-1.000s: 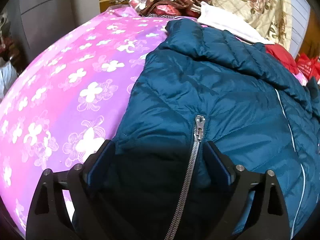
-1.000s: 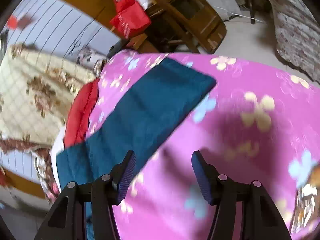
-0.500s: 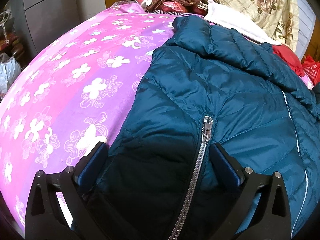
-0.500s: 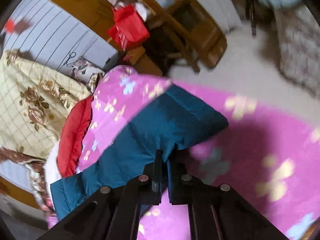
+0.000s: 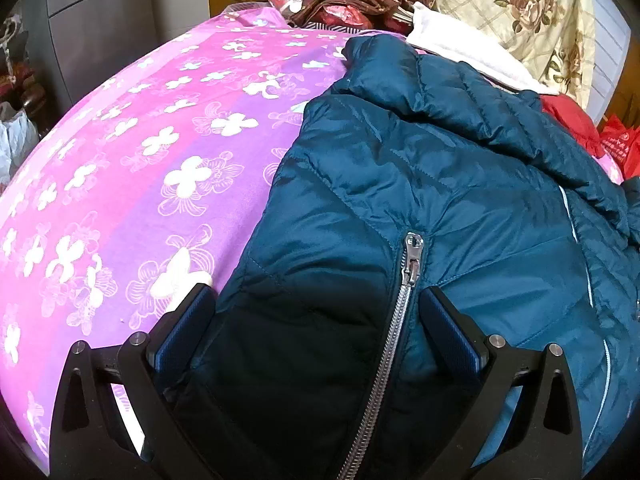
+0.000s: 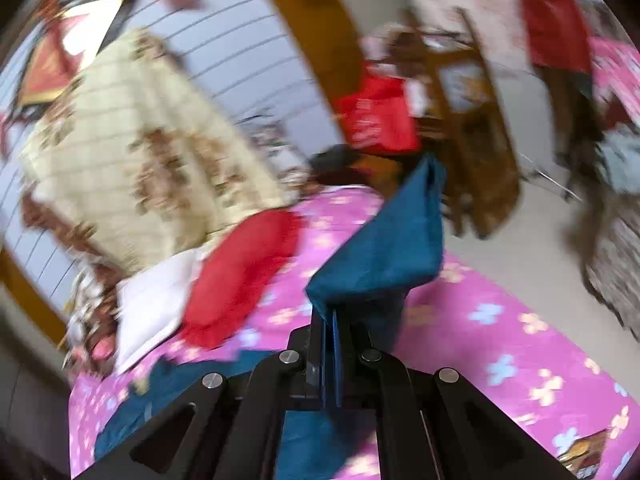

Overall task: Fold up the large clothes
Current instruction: 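Fold the sleeve and jacket side with the right tool over the zipper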

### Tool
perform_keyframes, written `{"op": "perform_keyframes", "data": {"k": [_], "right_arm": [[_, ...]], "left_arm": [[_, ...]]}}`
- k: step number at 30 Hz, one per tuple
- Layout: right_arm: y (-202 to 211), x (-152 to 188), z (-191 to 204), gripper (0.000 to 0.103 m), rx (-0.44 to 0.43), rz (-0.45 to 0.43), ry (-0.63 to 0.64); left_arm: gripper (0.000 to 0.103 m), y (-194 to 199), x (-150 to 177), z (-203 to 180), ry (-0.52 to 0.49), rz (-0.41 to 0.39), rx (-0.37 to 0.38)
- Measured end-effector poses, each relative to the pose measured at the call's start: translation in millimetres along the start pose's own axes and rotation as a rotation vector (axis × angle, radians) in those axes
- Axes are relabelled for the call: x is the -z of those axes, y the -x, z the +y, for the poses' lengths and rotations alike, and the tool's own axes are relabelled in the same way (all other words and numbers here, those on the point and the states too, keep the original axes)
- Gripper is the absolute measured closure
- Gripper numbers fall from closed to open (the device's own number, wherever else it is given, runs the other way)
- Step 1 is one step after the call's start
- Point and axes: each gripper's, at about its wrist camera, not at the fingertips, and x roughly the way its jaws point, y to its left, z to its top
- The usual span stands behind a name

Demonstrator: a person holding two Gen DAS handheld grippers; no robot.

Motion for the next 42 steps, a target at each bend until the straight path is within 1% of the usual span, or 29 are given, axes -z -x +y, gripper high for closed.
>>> {"op": "perform_keyframes", "data": {"k": [2, 3, 5, 6, 8, 9, 10, 11, 12, 16, 18, 21, 25, 27, 30, 32, 34, 36, 38, 39, 41, 42], "right_arm": [[2.3, 11.1, 48.8, 0.1, -0.056, 0.017, 0.067], [1.6, 16.6, 64.2, 0.1, -0.075, 0.027, 0.088], [-5.5, 36.4, 111.8, 0.1, -0.12, 0.064, 0.152], [-9.7, 44.1, 124.5, 0.1, -0.129, 0.077, 0.17], [-21.0, 73.7, 166.8, 0.1, -0.172, 0.128, 0.225], [-25.9, 83.4, 179.6, 0.1, -0.184, 0.145, 0.244], [-32.3, 100.5, 200.8, 0.1, -0.202, 0.169, 0.276], [-33.9, 110.7, 209.9, 0.1, -0.212, 0.183, 0.293], [-41.6, 128.9, 231.1, 0.1, -0.23, 0.213, 0.321], [-65.1, 179.1, 289.3, 0.1, -0.27, 0.287, 0.404], [-78.2, 203.8, 314.6, 0.1, -0.279, 0.322, 0.44], [-100.9, 250.4, 352.5, 0.101, -0.291, 0.387, 0.497], [-118.0, 300.7, 388.0, 0.101, -0.32, 0.462, 0.553], [-121.4, 320.5, 399.9, 0.101, -0.332, 0.483, 0.578], [-126.8, 344.5, 417.8, 0.1, -0.337, 0.507, 0.62], [-132.5, 358.1, 425.2, 0.1, -0.333, 0.531, 0.65], [-138.0, 369.3, 427.9, 0.1, -0.317, 0.544, 0.696], [-137.2, 373.0, 428.1, 0.1, -0.309, 0.54, 0.731], [-131.4, 376.6, 431.2, 0.1, -0.294, 0.529, 0.784], [-128.3, 377.0, 432.1, 0.099, -0.292, 0.53, 0.798], [-113.3, 375.0, 431.7, 0.092, -0.31, 0.53, 0.831], [-103.7, 373.2, 429.8, 0.084, -0.327, 0.527, 0.844]], "left_arm": [[0.001, 1.0, 0.1, 1.2, 0.006, -0.003, 0.011], [0.001, 1.6, 0.3, 1.7, 0.008, -0.005, 0.017], [0.001, 2.8, 0.5, 3.8, 0.016, -0.01, 0.034], [0.001, 3.3, 0.5, 4.9, 0.021, -0.013, 0.042], [0.001, 4.5, 0.8, 6.1, 0.029, -0.018, 0.057], [0.001, 5.1, 0.9, 7.0, 0.034, -0.021, 0.065], [0.001, 5.7, 1.0, 7.7, 0.038, -0.023, 0.072], [0.001, 6.3, 1.1, 8.8, 0.045, -0.027, 0.081], [0.001, 7.1, 1.1, 9.7, 0.051, -0.03, 0.091], [0.001, 9.7, 0.7, 13.6, 0.073, -0.042, 0.13], [0.001, 12.7, 1.2, 14.3, 0.078, -0.051, 0.151], [0.001, 18.1, 0.8, 14.8, 0.079, -0.073, 0.196], [0.001, 25.1, -1.3, 18.5, 0.105, -0.086, 0.25], [0.001, 28.7, -3.7, 22.8, 0.128, -0.084, 0.282], [0.001, 37.4, -8.0, 29.6, 0.153, -0.097, 0.306], [0.001, 47.5, -10.1, 32.1, 0.15, -0.128, 0.302], [0.001, 59.0, -12.3, 33.3, 0.13, -0.173, 0.282], [0.001, 68.6, -12.6, 32.8, 0.108, -0.219, 0.252], [0.001, 71.9, -13.1, 32.6, 0.084, -0.246, 0.223], [0.001, 72.5, -12.9, 31.7, 0.075, -0.251, 0.211], [0.001, 72.6, -12.4, 30.8, 0.064, -0.25, 0.205], [0.001, 72.8, -12.4, 30.9, 0.064, -0.25, 0.207]]}}
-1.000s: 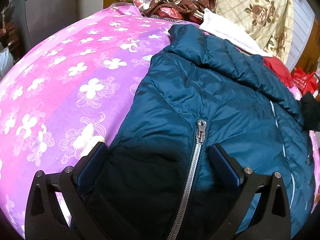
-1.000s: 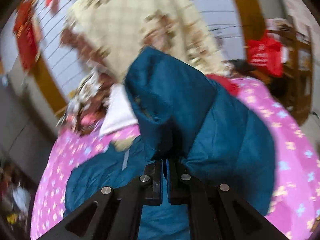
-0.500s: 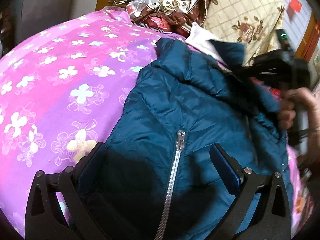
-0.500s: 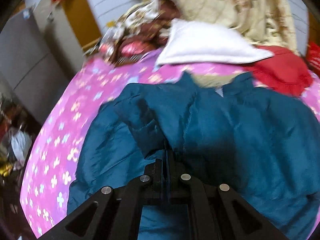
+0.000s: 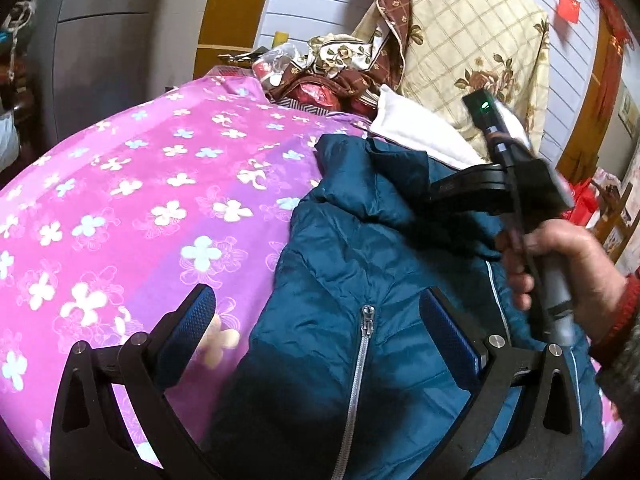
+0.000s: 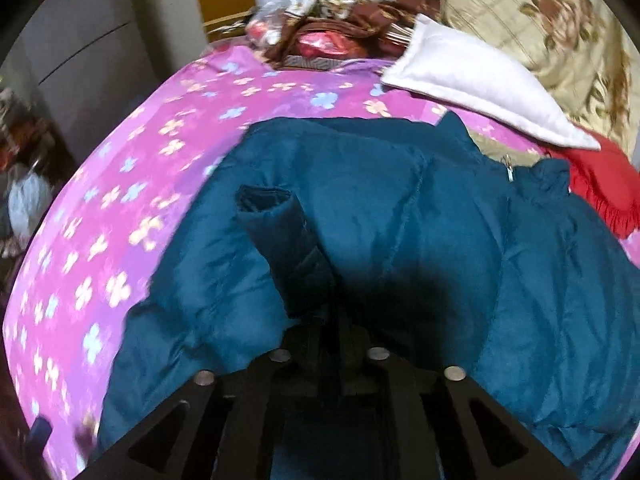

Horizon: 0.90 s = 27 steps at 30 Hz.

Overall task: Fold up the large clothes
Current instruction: 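Fold the sleeve and jacket side with the right tool over the zipper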

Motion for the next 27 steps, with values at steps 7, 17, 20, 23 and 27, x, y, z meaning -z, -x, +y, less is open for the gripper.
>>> {"op": "perform_keyframes", "data": {"k": [7, 17, 20, 23, 27], "right_arm": [[54.3, 3.6, -0.9, 0.034, -0.062, -0.14, -0.002], [-39.2, -29.8, 13.2, 0.06, -0.025, 0.022, -0.081], [-42.5, -31.8, 30.7, 0.06, -0.043, 0.031, -0.037], [-18.1, -33.3, 35.7, 0.06, -0.078, -0.054, -0.023], [-19.7, -29.5, 22.8, 0.06, -0.046, -0.057, -0.101]], "left_arm": [[0.001, 0.2, -1.3, 9.2, 0.036, 0.005, 0.004], [0.001, 2.2, -0.2, 12.5, 0.058, 0.018, 0.025], [0.001, 3.9, 0.2, 9.5, 0.044, 0.013, 0.025], [0.001, 4.2, 1.0, 8.7, 0.042, 0.021, 0.032], [0.001, 5.3, 0.4, 11.6, 0.061, 0.019, 0.035]]}}
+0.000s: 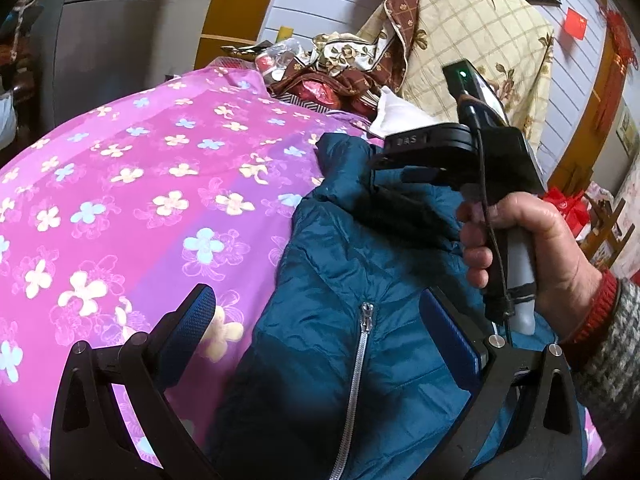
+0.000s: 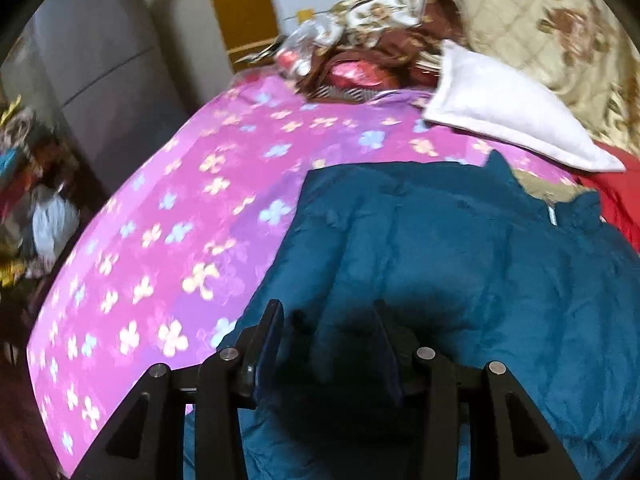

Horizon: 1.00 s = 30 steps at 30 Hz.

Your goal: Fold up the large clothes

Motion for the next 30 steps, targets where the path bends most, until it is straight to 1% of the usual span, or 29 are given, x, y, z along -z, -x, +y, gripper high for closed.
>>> {"op": "perform_keyframes", "data": {"k": [2, 3, 4, 5, 6, 7, 8, 9, 11, 12, 14, 15, 16, 17, 18, 19, 20, 21, 23, 26, 30], "right_arm": [[-18.6, 2.9, -1.1, 0.06, -0.002, 0.08, -0.014], [-22.6, 4.5, 0.0, 0.06, 0.013, 0.095, 0.0], [-18.4, 4.9, 2.1, 0.06, 0.009, 0.087, 0.004], [-11.6, 4.5, 1.9, 0.06, -0.014, 0.081, -0.002], [1.1, 4.5, 0.6, 0.06, -0.054, 0.067, -0.018], [17.3, 6.4, -1.9, 0.06, -0.075, 0.046, -0.028], [30.3, 8.9, -4.2, 0.06, -0.082, 0.029, -0.029], [54.3, 17.0, -10.6, 0.06, -0.094, 0.002, -0.028], [85.9, 34.5, -23.4, 0.06, -0.1, -0.022, -0.038], [105.1, 48.2, -34.0, 0.06, -0.096, -0.034, -0.049], [144.9, 81.9, -61.0, 0.057, -0.079, -0.048, -0.082], [168.9, 106.3, -80.8, 0.055, -0.056, -0.056, -0.107], [184.4, 122.1, -93.8, 0.054, -0.038, -0.063, -0.126], [205.3, 145.5, -114.7, 0.054, -0.007, -0.074, -0.159], [216.0, 158.2, -128.0, 0.05, 0.017, -0.077, -0.181], [233.7, 182.4, -149.0, 0.043, 0.061, -0.083, -0.221], [245.7, 200.0, -164.0, 0.039, 0.087, -0.089, -0.254], [262.0, 226.0, -186.8, 0.035, 0.113, -0.101, -0.307], [278.7, 261.1, -218.6, 0.035, 0.143, -0.106, -0.394], [290.9, 303.7, -258.0, 0.035, 0.161, -0.112, -0.507], [291.8, 334.9, -287.7, 0.035, 0.125, -0.12, -0.582]], "left_arm": [[0.001, -2.6, 0.0, 1.2, 0.007, 0.014, 0.003], [0.001, -4.8, 0.1, 1.4, 0.009, 0.027, 0.004], [0.001, -6.3, -0.6, 2.0, 0.009, 0.036, 0.005], [0.001, -6.4, -0.8, 2.3, 0.011, 0.04, 0.006], [0.001, -5.8, -1.4, 3.3, 0.016, 0.039, 0.007], [0.001, -4.6, -2.1, 4.6, 0.021, 0.036, 0.008], [0.001, -3.9, -2.7, 5.2, 0.025, 0.034, 0.008], [0.001, -2.8, -3.4, 6.2, 0.029, 0.033, 0.007], [0.001, 0.2, -3.3, 8.3, 0.034, 0.029, -0.002], [0.001, 2.1, -3.0, 10.3, 0.034, 0.029, -0.007], [0.001, 7.0, -2.0, 14.4, 0.034, 0.037, -0.016], [0.001, 9.8, -1.0, 16.4, 0.032, 0.041, -0.019], [0.001, 13.3, 0.2, 18.7, 0.031, 0.044, -0.024], [0.001, 17.0, 1.2, 20.9, 0.029, 0.047, -0.032], [0.001, 21.8, 2.0, 23.8, 0.03, 0.053, -0.041], [0.001, 25.3, 2.3, 26.5, 0.034, 0.06, -0.045], [0.001, 30.3, 2.9, 30.4, 0.046, 0.072, -0.045], [0.001, 36.7, 3.8, 35.3, 0.062, 0.086, -0.035], [0.001, 48.3, 6.3, 43.9, 0.089, 0.103, -0.02], [0.001, 59.5, 11.3, 54.0, 0.108, 0.143, -0.013], [0.001, 59.8, 16.5, 57.6, 0.086, 0.206, 0.005]]}}
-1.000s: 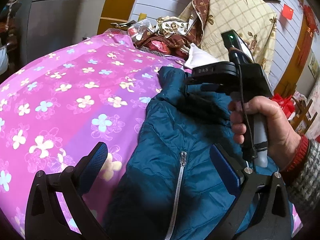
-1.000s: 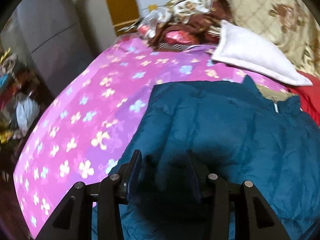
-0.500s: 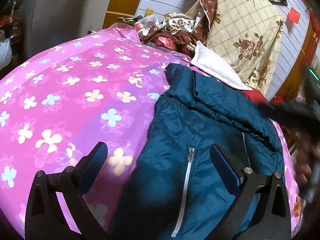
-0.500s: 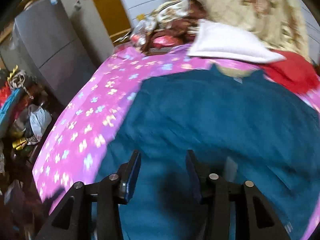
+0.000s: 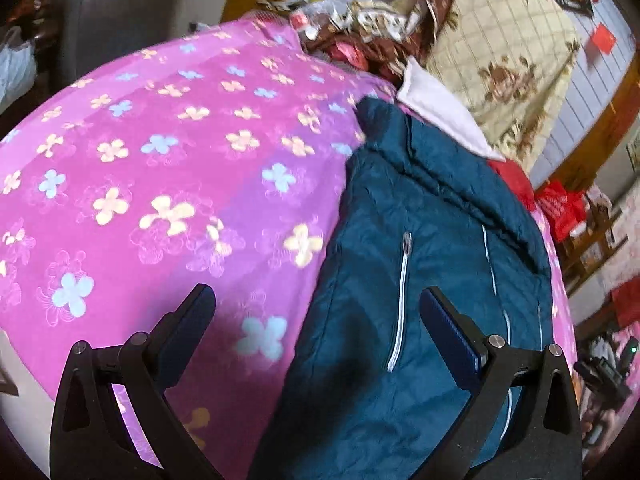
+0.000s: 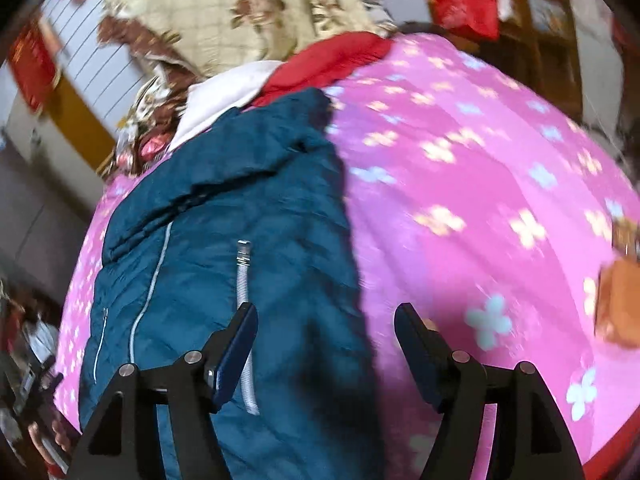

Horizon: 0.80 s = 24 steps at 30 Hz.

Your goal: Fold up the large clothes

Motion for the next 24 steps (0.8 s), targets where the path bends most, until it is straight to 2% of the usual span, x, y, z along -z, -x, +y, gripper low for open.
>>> {"op": "perform_keyframes", "data": {"k": [5, 8, 19, 24], "right_arm": [[-23.4, 9.5, -18.3, 0.035, -0.032, 0.037, -0.023], [-33.5, 15.6, -29.1, 0.035, -0.063, 0.047, -0.055], [-44.7, 7.5, -43.4, 0.034, -0.182, 0.047, -0.141], [-48.9, 9.8, -40.7, 0.034, -0.283, 0.107, -0.158]], "left_arm": [[0.001, -28.9, -0.8, 1.6, 0.037, 0.132, 0.11], [0.001, -46.6, -2.3, -4.8, 0.026, 0.182, 0.125], [0.001, -74.7, -13.5, -2.0, 0.102, 0.258, 0.235], [0.001, -72.9, -2.5, -2.6, 0.125, 0.306, 0.371]]}}
